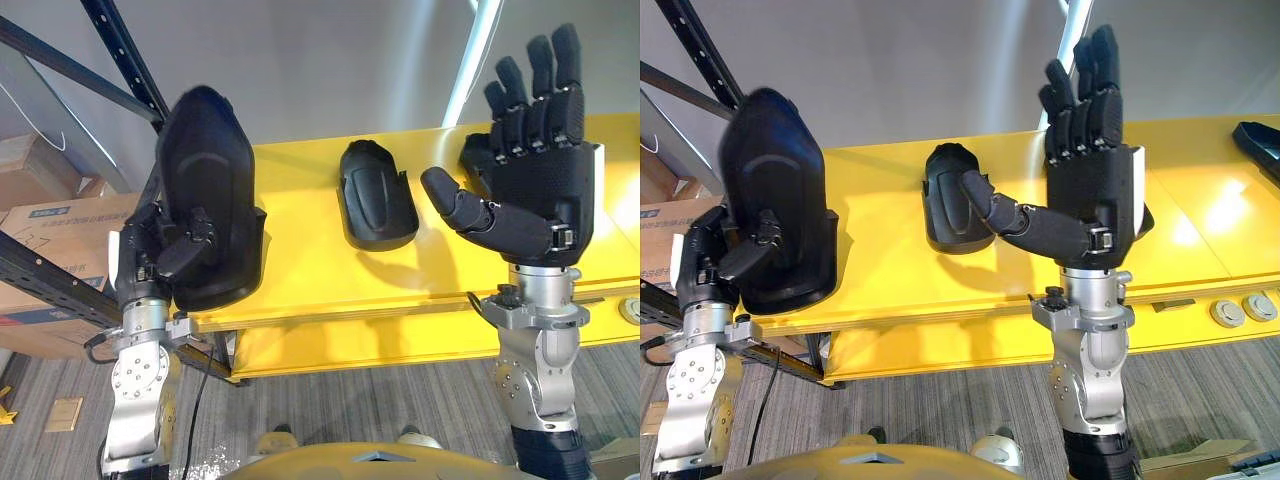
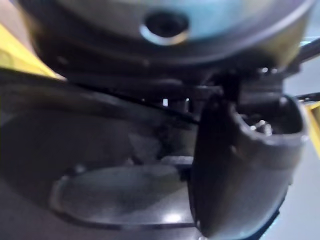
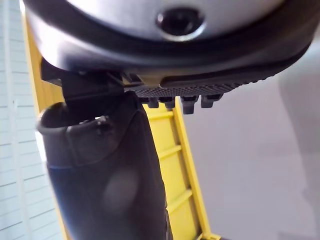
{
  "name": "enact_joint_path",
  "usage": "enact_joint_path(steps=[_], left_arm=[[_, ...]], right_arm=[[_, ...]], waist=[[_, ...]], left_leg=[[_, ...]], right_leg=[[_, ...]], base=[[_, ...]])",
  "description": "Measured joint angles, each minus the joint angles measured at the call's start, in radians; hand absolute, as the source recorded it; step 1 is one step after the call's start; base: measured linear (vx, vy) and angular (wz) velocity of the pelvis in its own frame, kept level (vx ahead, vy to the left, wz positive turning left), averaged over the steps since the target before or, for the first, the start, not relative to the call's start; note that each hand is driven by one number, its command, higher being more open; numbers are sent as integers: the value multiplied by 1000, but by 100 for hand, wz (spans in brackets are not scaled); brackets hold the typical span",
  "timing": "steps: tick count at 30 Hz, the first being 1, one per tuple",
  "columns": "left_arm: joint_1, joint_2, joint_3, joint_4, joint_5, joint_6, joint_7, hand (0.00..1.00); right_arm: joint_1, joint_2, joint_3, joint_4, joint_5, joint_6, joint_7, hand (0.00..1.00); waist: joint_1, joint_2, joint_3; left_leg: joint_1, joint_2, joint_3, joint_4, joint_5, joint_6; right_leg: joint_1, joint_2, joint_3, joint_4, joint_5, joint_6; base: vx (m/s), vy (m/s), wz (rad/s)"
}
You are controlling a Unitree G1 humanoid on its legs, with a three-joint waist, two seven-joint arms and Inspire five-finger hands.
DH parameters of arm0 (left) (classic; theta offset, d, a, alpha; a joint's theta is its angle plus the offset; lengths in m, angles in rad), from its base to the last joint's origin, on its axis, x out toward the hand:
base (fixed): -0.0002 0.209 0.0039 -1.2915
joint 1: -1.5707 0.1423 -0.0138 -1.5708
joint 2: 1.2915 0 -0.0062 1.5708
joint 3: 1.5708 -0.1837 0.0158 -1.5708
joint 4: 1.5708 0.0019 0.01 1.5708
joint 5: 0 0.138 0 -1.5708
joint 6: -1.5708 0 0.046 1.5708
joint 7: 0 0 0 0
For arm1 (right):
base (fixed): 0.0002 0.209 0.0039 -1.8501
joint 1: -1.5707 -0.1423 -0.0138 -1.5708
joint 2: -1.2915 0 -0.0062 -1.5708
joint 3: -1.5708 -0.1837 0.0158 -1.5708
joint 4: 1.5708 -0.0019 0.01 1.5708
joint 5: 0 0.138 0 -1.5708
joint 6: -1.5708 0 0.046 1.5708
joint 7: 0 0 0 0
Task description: Walk over and take three plastic housings, then place them on the shelf
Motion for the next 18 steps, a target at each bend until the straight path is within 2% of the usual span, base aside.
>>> enact_joint_path(steps=[4,9,15,18], left_arm=[[-46,2,-19,31,-21,16,-20,0],[-120,2,-50,127,-128,17,-54,0],[-258,22,-66,332,-209,18,-50,0],[-345,61,-66,479,-209,43,-28,0]], right_arm=[[-60,-1,67,43,-7,30,7,100],[-103,-3,112,121,-9,90,-3,100],[-117,-43,115,128,-7,127,2,100],[-159,-44,115,138,-6,147,4,100]], waist=[[2,-1,-1],[2,0,-2],[-6,8,-7],[-25,14,-5]], left_leg=[[1,0,-11,-11,12,-3],[2,0,-16,-45,40,-3],[2,0,-2,-63,57,-2],[-2,0,14,-65,62,-3]], right_leg=[[4,0,-10,0,2,-1],[5,1,-21,-14,15,-4],[-15,2,-5,-14,22,-4],[-34,4,15,-14,28,-5]], base=[[-19,-11,9],[-29,-11,7],[-32,-3,-7],[-31,-2,-14]])
